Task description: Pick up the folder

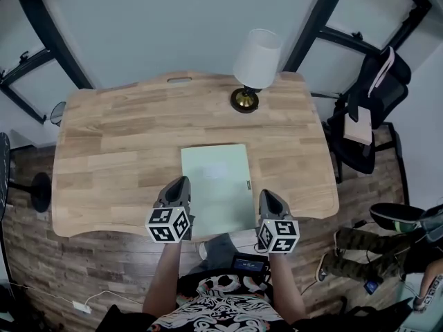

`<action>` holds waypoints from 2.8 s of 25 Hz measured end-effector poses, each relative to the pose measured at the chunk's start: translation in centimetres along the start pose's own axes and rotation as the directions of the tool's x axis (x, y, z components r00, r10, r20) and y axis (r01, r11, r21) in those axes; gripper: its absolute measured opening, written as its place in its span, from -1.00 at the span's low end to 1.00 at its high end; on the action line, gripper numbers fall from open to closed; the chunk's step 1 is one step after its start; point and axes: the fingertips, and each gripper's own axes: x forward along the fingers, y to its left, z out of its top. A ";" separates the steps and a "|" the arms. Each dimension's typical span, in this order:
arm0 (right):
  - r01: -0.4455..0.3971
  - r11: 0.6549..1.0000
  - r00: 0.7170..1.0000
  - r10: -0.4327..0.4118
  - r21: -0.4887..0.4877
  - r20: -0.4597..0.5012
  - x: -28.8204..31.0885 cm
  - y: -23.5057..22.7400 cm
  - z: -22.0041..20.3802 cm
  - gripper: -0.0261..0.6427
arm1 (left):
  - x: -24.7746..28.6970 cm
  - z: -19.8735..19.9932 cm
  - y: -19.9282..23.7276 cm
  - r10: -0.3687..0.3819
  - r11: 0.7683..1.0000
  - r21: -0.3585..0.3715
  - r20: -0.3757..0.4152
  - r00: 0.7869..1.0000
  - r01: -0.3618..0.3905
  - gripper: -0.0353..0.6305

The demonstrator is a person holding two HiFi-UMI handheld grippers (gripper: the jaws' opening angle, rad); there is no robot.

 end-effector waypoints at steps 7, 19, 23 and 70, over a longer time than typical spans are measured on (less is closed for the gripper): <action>-0.008 0.998 0.999 0.010 0.059 -0.038 1.8 -0.9 -1.4 -0.91 | 0.7 -2.1 1.3 0.036 0.999 0.007 -0.049 0.998 -0.036 -0.87; -0.103 0.989 0.977 0.120 0.104 -0.175 4.8 -0.1 -4.2 -0.85 | 1.2 -4.3 3.0 0.036 0.999 -0.009 -0.094 0.995 -0.037 -0.86; -0.114 0.985 0.970 0.139 0.131 -0.202 5.4 -0.2 -5.1 -0.81 | 1.4 -5.1 3.5 0.039 0.999 -0.015 -0.123 0.992 -0.041 -0.86; -0.233 0.901 0.901 0.341 0.365 -0.267 9.9 1.5 -7.6 -0.11 | 4.8 -10.5 3.5 -0.063 0.975 -0.221 -0.311 0.948 -0.007 -0.01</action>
